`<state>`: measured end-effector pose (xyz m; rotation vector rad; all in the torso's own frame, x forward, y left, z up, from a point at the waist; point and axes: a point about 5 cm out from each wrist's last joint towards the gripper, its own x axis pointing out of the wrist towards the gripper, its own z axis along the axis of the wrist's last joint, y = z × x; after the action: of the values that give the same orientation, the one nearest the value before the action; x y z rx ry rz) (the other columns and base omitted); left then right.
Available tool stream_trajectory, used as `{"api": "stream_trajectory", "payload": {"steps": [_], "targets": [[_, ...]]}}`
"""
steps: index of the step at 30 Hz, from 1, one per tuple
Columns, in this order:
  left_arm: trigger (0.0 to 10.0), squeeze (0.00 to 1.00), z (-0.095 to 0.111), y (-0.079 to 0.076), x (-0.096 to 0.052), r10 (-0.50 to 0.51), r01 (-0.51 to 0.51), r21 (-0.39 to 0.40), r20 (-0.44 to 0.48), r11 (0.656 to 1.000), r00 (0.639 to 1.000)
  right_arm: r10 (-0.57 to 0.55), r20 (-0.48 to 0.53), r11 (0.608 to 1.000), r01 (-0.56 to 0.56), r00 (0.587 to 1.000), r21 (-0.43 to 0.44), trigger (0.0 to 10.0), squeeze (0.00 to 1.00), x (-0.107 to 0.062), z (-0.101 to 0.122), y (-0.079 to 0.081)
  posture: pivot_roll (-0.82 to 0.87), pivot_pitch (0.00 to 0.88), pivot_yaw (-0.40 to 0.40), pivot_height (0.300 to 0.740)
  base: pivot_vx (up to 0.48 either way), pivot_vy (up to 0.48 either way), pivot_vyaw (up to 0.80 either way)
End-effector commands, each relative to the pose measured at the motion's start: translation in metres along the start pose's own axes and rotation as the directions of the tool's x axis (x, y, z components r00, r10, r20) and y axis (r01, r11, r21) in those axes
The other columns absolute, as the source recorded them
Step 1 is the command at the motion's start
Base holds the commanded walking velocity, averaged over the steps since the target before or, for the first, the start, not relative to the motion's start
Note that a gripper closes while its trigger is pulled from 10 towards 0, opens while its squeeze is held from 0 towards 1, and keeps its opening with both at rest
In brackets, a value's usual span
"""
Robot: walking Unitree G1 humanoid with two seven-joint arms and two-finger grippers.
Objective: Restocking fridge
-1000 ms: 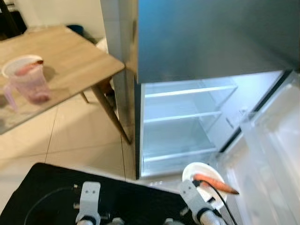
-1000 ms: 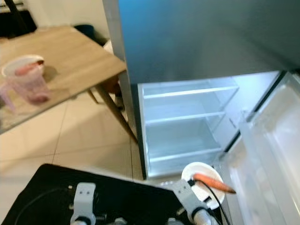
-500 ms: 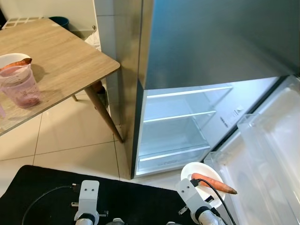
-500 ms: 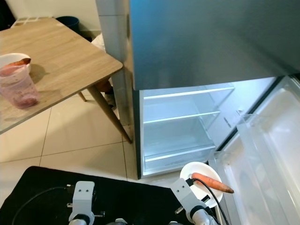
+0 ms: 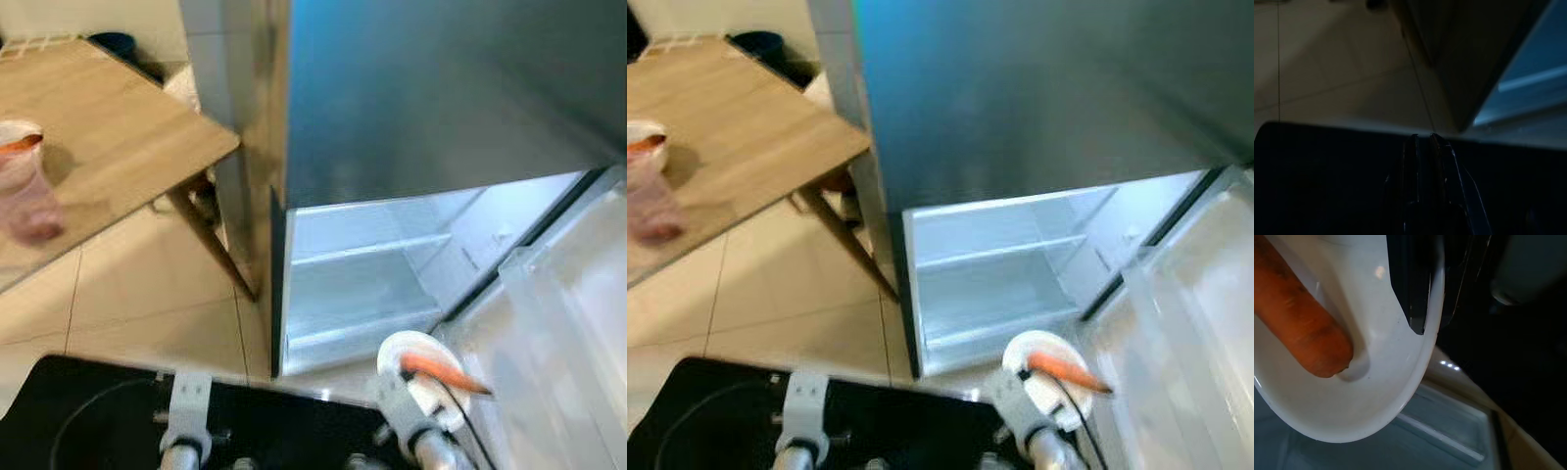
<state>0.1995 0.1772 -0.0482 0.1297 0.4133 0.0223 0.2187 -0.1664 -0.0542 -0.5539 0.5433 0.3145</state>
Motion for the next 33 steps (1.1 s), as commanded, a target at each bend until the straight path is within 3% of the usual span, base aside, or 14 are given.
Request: {"api": "stream_trajectory", "payload": {"steps": [1,16,29,33], "targets": [[10.0,0.00,-0.0085,0.0014,-0.0062,0.012,-0.012,-0.005,-0.029,1.000,1.000,0.005,0.009,1.000,-0.005,1.000,0.007,10.0,0.00,0.0008,0.0026,0.0034,-0.07,0.123,-0.048,0.724,0.307,0.000,0.00],[10.0,0.00,-0.0021,-0.0035,-0.0043,-0.003,0.003,-0.001,-0.002,1.000,1.000,0.001,0.002,1.000,-0.001,1.000,0.010,10.0,0.00,-0.0004,0.0002,0.0030,-0.08,0.117,-0.043,0.724,0.297,0.000,0.00],[10.0,0.00,-0.0015,-0.0041,-0.0057,0.006,-0.006,-0.014,0.008,1.000,1.000,-0.002,0.004,1.000,0.002,1.000,0.012,10.0,0.00,-0.0013,-0.0010,0.0018,-0.08,0.117,-0.045,0.724,0.000,0.000,0.00],[10.0,0.00,-0.0028,-0.0035,-0.0065,0.004,-0.004,-0.014,0.003,1.000,1.000,0.009,0.008,0.999,-0.008,1.000,-0.047,10.0,0.00,-0.0010,-0.0005,0.0023,-0.08,0.121,-0.047,0.724,0.000,0.000,0.00]]}}
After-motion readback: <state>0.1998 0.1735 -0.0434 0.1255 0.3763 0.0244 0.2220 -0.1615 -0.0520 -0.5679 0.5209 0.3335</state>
